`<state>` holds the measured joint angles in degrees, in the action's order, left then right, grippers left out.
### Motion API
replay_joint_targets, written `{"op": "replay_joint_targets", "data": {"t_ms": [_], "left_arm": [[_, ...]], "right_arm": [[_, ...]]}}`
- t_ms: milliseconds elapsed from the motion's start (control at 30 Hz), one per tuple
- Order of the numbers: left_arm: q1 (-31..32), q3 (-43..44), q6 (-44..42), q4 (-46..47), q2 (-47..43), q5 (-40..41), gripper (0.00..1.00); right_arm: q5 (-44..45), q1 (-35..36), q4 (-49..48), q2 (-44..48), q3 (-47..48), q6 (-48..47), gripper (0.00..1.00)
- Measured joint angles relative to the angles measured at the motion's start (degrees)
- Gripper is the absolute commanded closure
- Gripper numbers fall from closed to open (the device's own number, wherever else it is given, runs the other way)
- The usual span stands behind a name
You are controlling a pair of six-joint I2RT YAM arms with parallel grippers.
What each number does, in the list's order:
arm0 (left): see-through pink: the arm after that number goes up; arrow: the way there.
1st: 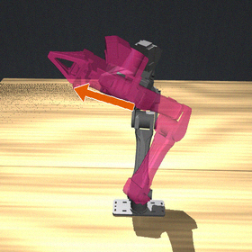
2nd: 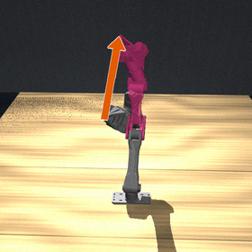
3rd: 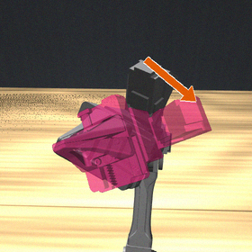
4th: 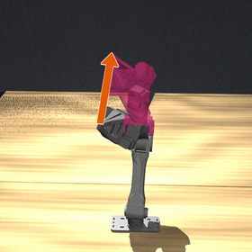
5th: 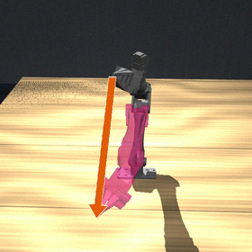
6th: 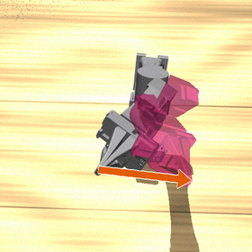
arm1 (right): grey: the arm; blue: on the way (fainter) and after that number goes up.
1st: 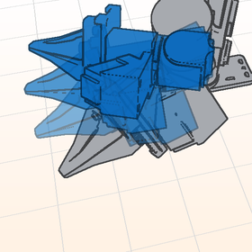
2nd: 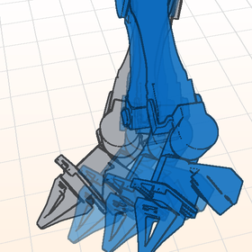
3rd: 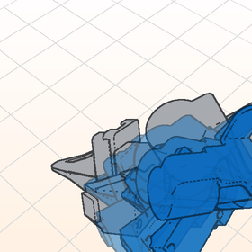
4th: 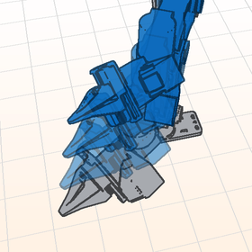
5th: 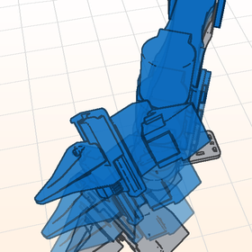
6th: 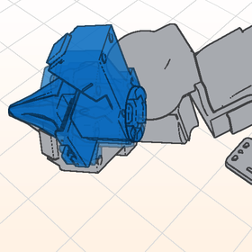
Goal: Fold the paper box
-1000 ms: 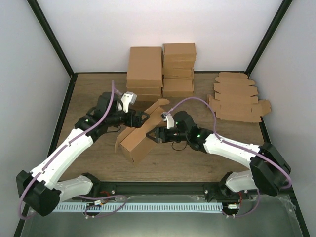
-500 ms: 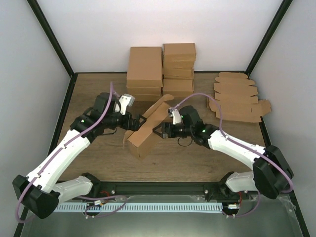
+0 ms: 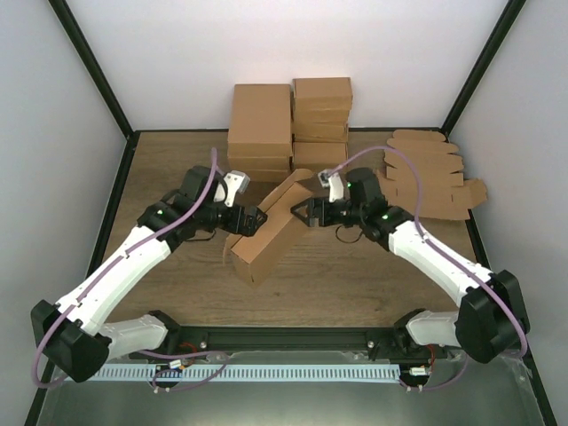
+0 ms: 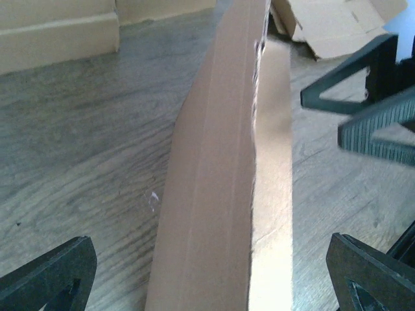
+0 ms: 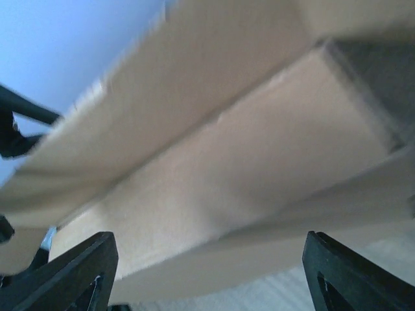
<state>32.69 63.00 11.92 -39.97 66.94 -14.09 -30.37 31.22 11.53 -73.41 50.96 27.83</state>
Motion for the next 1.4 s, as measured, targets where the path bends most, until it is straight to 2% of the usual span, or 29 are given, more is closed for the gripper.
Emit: {"op": "replay_joint_targets", "data": {"t_ms": [167,300,433,567,700,867,1133,1267,1400], "left_arm": [[0.04,2.78,0.04,0.68,1.14,0.52,0.00],[0.22,3.89,0.09,1.66,4.13,1.22,0.00],[1.09,4.37,0.04,1.60,7.78,2.73,0.01],[2.40,5.38,0.04,1.33,9.64,4.28,0.01],[2.97,6.38,0.02,1.51,9.84,5.14,0.02],[3.04,6.45,0.02,1.66,9.90,5.97,0.02],[3.04,6.45,0.02,1.66,9.94,6.29,0.03],[3.04,6.45,0.00,1.66,10.25,6.16,0.04],[3.04,6.45,-0.13,1.73,10.93,5.25,0.04]], "right_arm": [[3.17,-3.48,0.52,0.70,5.25,-7.98,0.24],[4.55,-3.52,-0.17,0.57,9.05,-17.31,0.39],[8.57,-3.39,0.07,-0.61,12.20,-26.75,0.47],[12.15,-3.41,2.29,-3.04,15.69,-35.50,0.46],[10.36,-3.69,4.52,-6.10,18.16,-45.97,0.45],[8.26,-4.39,5.25,-9.42,18.23,-54.97,0.38],[3.96,-8.66,6.47,-14.16,20.44,-63.14,0.34],[2.91,-10.14,6.49,-16.70,22.18,-65.09,0.25],[0.50,-10.25,7.02,-17.57,23.30,-67.80,0.26]]}}
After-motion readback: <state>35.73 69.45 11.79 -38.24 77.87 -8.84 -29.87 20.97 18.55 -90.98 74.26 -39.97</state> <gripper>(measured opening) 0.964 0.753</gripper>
